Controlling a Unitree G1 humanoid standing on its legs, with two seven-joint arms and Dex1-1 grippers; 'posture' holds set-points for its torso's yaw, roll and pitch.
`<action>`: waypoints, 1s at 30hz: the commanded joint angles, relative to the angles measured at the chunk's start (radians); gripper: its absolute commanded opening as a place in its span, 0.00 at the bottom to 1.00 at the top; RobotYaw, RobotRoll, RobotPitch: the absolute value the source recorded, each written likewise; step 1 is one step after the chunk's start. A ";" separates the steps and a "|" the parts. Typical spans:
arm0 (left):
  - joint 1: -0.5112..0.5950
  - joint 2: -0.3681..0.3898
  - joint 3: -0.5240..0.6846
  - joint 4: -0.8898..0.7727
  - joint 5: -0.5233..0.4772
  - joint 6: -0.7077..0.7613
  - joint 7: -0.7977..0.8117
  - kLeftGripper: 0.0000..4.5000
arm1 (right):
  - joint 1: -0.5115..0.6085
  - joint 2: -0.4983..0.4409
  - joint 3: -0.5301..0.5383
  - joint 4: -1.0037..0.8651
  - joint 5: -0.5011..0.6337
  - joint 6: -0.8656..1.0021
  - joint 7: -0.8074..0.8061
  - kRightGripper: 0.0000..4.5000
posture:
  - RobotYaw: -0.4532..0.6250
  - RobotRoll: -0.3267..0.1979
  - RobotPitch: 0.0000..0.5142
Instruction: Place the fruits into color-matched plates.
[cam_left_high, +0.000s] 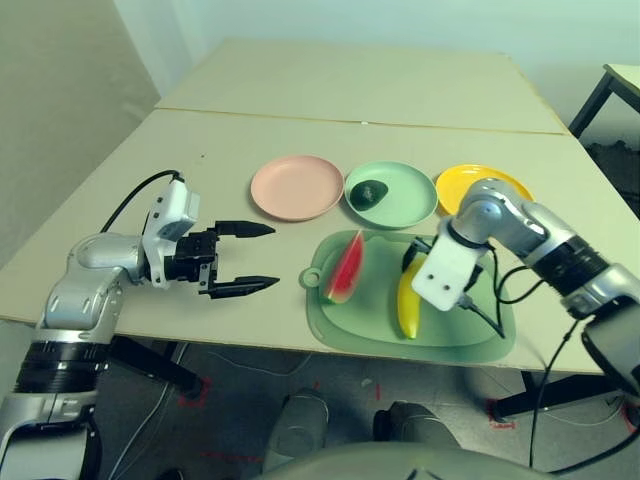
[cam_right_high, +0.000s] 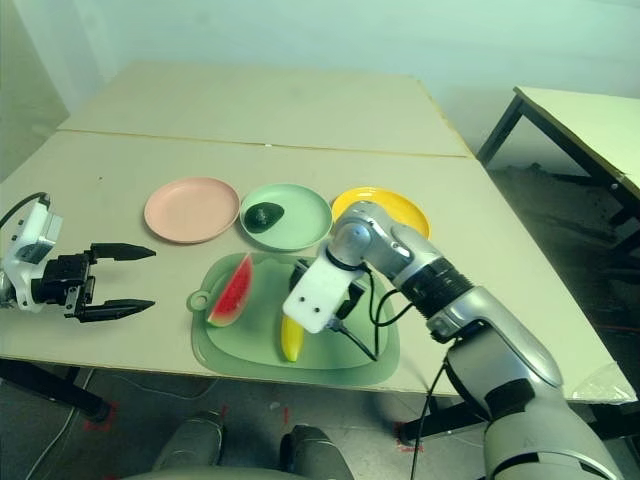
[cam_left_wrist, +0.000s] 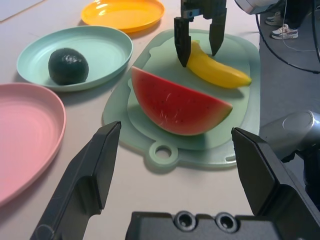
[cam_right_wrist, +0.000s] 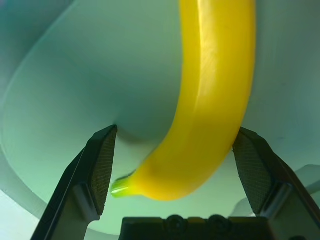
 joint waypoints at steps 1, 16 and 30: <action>-0.014 -0.005 -0.008 0.002 0.002 -0.006 0.002 1.00 | 0.014 0.004 0.003 -0.024 0.013 0.029 0.004 0.69 | 0.60 0.62 0.13; -0.040 -0.021 0.002 0.004 -0.019 0.057 0.039 1.00 | -0.114 0.011 -0.103 0.060 0.094 0.310 0.004 0.37 | 0.58 0.62 0.13; -0.086 -0.045 -0.021 0.032 0.015 0.107 0.153 1.00 | -0.474 0.088 -0.173 0.761 -0.079 0.270 -0.293 0.37 | 0.56 0.62 0.13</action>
